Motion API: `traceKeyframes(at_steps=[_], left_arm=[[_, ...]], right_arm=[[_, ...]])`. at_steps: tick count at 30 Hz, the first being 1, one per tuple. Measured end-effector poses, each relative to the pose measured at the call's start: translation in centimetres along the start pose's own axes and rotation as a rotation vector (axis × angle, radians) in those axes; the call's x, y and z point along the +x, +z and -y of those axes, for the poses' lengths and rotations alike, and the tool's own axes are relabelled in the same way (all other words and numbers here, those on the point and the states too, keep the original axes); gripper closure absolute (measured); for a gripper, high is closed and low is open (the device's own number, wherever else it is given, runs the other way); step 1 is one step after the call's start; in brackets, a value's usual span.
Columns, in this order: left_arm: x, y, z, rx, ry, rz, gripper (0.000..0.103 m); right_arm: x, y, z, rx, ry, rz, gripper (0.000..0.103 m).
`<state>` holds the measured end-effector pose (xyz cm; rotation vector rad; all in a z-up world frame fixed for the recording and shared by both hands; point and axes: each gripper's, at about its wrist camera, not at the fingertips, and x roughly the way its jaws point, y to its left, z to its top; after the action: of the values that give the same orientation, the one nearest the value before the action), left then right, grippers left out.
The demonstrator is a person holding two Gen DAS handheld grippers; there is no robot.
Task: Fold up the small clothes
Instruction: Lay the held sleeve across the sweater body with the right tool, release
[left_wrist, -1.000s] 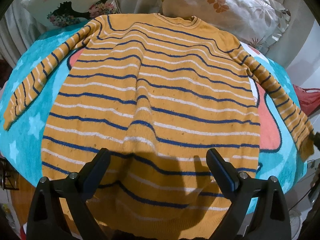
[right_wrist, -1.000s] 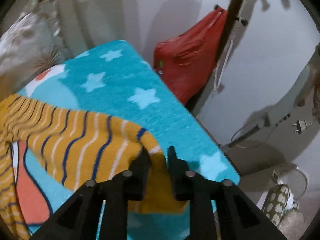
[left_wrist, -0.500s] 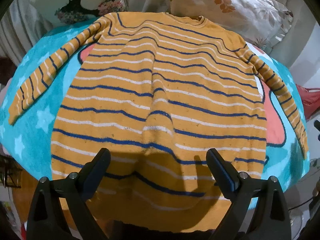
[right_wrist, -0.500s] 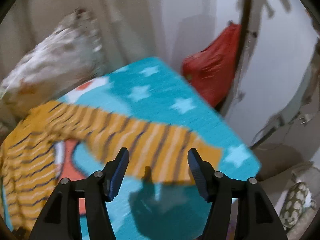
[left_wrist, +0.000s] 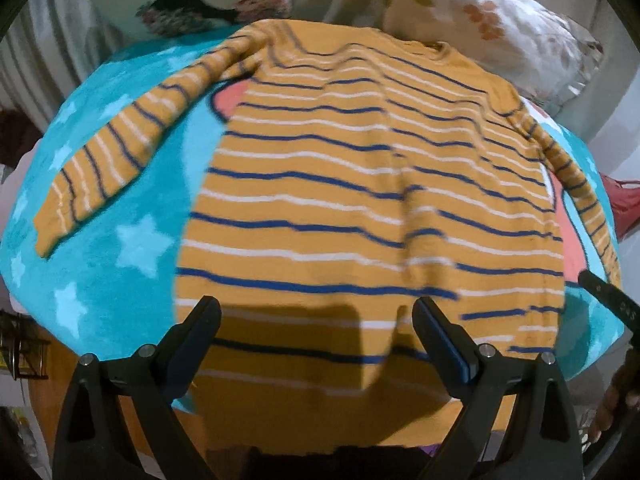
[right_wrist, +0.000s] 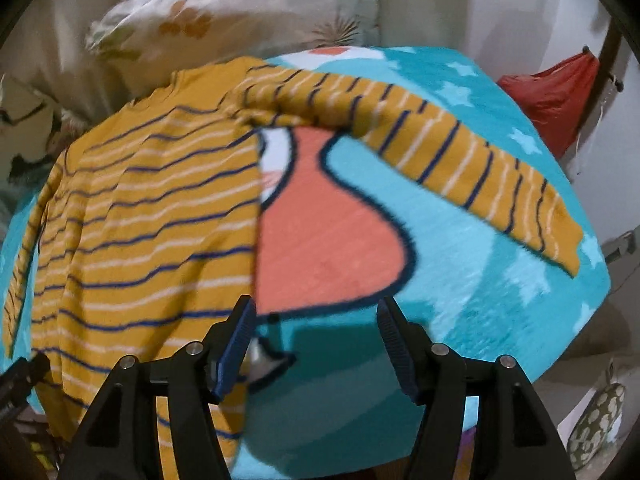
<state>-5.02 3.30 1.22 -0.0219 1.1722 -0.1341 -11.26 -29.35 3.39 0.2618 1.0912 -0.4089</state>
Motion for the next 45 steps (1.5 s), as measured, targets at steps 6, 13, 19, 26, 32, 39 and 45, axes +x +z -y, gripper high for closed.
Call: traceKeyframes(at_steps=[6,13,19,26,32,39,45], left_arm=[[1.4,-0.3,-5.7,-0.064,0.027,-0.059,0.007],[2.9,-1.9,-7.7,-0.053,-0.028,-0.101,0.007],[2.1,-1.9,-5.8,0.054,-0.020,-0.086,0.071],[-0.5,-3.4,-6.4,0.027,0.001,-0.142,0.099],[-1.3,-4.4,-7.0,-0.024,0.059,-0.151,0.099],[-2.8,-7.0,-8.1,-0.079,0.092,-0.142,0.099],[-4.2,-7.1,-6.4,-0.078,0.137,-0.089,0.080]], right_arm=[[0.8,-1.7,-0.2,0.054,0.098,-0.067,0.033],[1.1,-4.4,-2.2,0.023,0.159,-0.109,0.033],[1.3,-4.9,-4.6,-0.039,0.200,-0.122,0.079],[-1.0,-4.8,-2.7,-0.118,0.235,-0.181,0.095],[-0.8,-7.1,0.3,-0.145,0.184,-0.258,0.101],[-0.2,-6.7,2.3,-0.150,0.156,-0.258,0.101],[-1.2,-3.5,3.6,-0.139,0.149,-0.172,0.101]])
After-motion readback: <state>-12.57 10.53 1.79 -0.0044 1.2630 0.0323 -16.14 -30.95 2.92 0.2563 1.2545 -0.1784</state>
